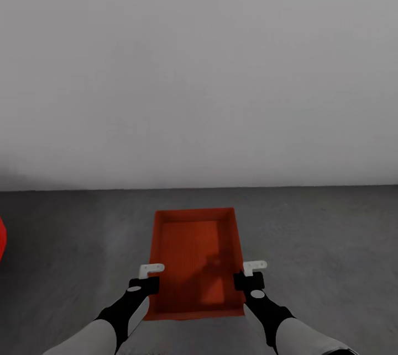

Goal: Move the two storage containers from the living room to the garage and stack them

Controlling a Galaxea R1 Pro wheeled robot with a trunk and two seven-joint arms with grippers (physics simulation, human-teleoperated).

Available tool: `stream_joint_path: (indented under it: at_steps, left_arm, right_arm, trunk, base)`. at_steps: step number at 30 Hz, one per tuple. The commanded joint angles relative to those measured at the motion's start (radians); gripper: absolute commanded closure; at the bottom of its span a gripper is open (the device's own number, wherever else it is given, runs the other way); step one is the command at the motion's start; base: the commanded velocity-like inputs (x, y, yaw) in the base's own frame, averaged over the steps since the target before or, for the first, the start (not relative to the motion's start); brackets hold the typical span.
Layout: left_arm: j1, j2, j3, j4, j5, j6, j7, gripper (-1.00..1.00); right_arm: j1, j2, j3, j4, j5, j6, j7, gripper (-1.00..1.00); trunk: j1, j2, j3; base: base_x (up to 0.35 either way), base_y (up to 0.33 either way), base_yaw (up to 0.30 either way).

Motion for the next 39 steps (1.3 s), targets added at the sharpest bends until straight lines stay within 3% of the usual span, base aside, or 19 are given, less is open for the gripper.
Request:
stream_joint_path:
  at_steps: [1, 20, 39]
  left_arm:
    - [-0.001, 0.037, 0.046, -0.005, -0.012, -0.065, 0.042, 1.0]
    - [-0.001, 0.037, 0.046, -0.005, -0.012, -0.065, 0.042, 1.0]
    - [-0.001, 0.037, 0.046, -0.008, -0.012, -0.065, 0.042, 1.0]
  right_arm:
    - [0.0, -0.001, -0.043, 0.002, -0.087, -0.007, -0.027, 1.0]
    - [0.0, -0.001, -0.043, 0.002, -0.086, -0.008, -0.027, 1.0]
    - [0.0, -0.001, -0.043, 0.002, -0.086, -0.009, -0.028, 1.0]
  trunk:
    - [0.0, -0.001, -0.001]
    - [0.0, -0.001, -0.001]
    - [0.0, -0.001, -0.001]
  base:
    - [0.0, 0.0, 0.154]
    - [-0.091, -0.187, 0.016]
    - [-0.006, -0.015, 0.0]
